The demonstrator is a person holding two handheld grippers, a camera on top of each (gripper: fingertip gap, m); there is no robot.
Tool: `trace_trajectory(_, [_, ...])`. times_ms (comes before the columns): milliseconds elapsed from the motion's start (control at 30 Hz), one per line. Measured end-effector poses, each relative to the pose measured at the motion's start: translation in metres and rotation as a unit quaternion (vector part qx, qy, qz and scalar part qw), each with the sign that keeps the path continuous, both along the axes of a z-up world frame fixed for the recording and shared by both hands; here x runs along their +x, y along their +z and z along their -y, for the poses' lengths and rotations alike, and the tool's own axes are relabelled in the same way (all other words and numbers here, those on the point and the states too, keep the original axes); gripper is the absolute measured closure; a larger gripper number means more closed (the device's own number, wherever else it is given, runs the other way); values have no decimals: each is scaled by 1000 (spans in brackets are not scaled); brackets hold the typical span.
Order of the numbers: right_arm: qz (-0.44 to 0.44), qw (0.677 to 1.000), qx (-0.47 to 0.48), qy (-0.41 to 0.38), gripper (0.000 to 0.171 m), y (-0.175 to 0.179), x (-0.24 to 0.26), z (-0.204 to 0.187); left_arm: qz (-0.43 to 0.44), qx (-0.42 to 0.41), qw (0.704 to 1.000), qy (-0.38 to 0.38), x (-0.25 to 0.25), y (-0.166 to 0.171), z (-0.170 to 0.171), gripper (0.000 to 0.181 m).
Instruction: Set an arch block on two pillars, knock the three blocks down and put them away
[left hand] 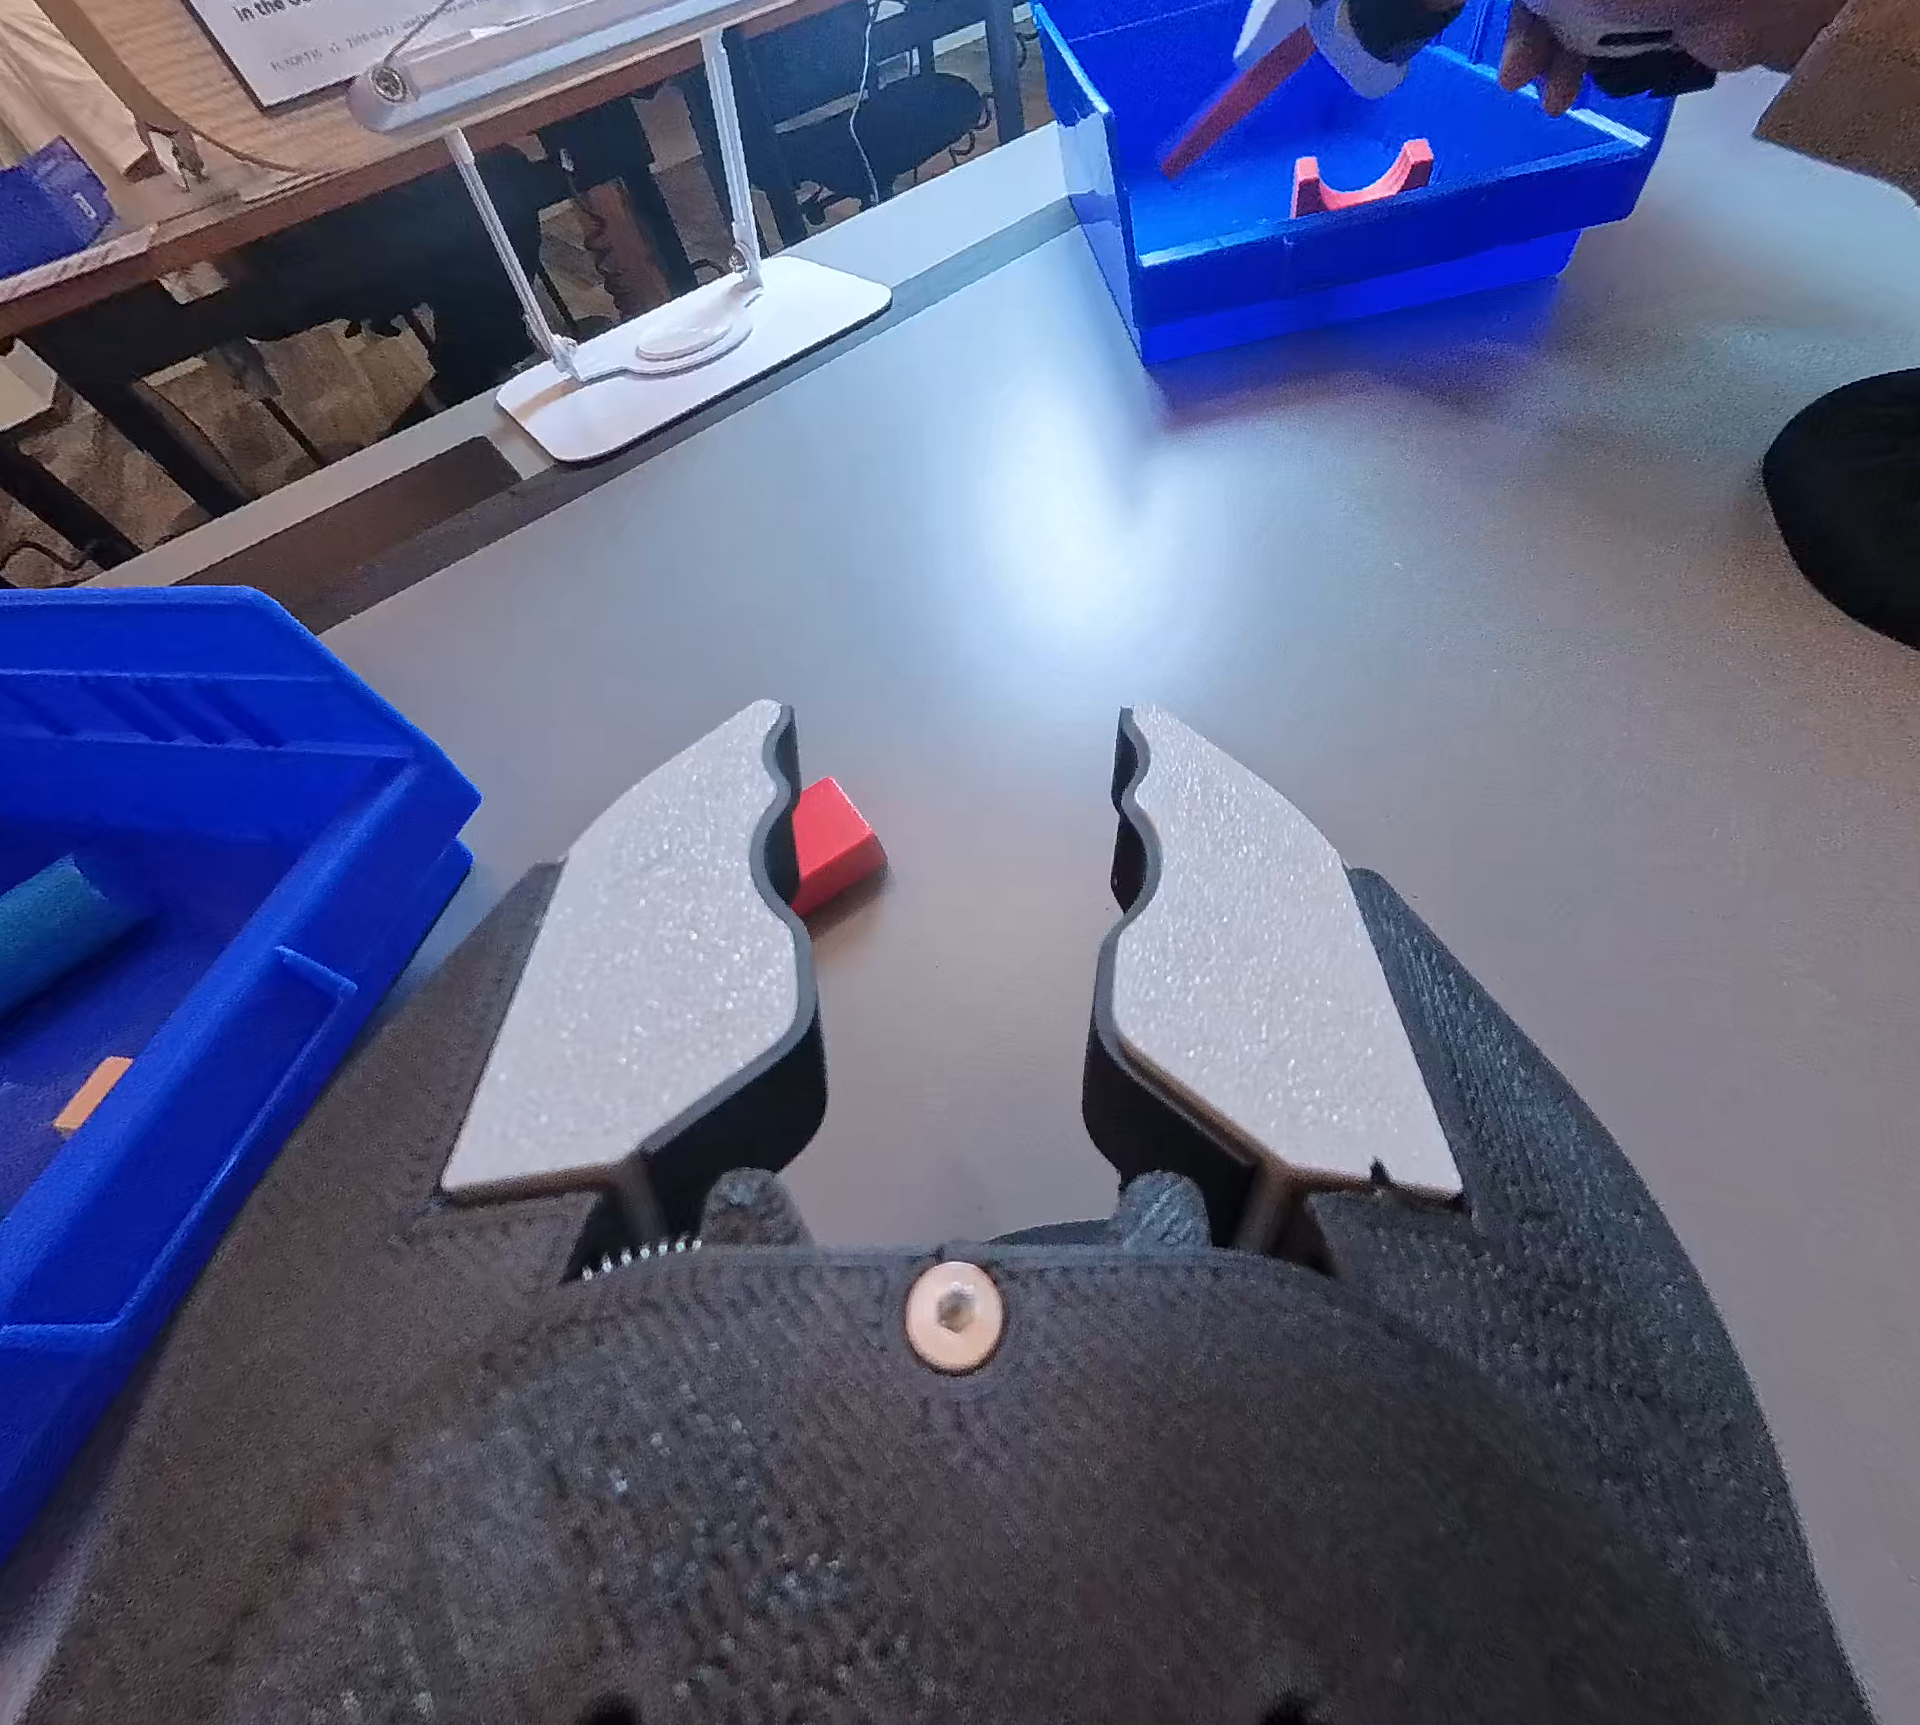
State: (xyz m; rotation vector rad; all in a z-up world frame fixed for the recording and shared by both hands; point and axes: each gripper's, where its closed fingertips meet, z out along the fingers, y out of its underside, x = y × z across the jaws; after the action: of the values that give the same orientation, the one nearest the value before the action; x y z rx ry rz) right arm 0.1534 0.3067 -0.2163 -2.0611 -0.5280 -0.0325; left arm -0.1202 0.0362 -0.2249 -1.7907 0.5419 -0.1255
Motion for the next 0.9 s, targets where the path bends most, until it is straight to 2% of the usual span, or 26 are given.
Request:
trace_trajectory(33, [7,1000,17,-19,130,3,6,-4,0,1,1000,0,0,0,0,123])
trace_trajectory(133, [-19,996,88,1,129,32,-5,-1,4,2,1000,1,-1,2,0,123])
trace_trajectory(233, [-34,986,134,90,131,53,-45,18,4,2,1000,1,-2,2,0,123])
trace_trajectory(300, [-40,975,130,173,130,50,-87,40,3,1,1000,4,-3,1,0,123])
trace_trajectory(467, [-100,907,-7,409,118,-4,-215,135,5,3,1000,11,-5,2,-1,123])
trace_trajectory(567, [-45,862,-80,499,106,-55,-268,185,6,7,1000,13,-6,4,-1,123])
trace_trajectory(700, [23,829,-99,550,107,-91,-309,215,12,23,1000,16,-9,10,-1,124])
trace_trajectory(733, [20,824,-103,558,113,-92,-317,221,13,24,999,17,-10,11,-1,124])
trace_trajectory(800, [32,818,-103,565,138,-92,-325,226,15,24,999,19,-11,11,-1,124])
trace_trajectory(900, [58,825,-106,553,139,-91,-322,224,16,24,999,22,-13,11,-2,124])
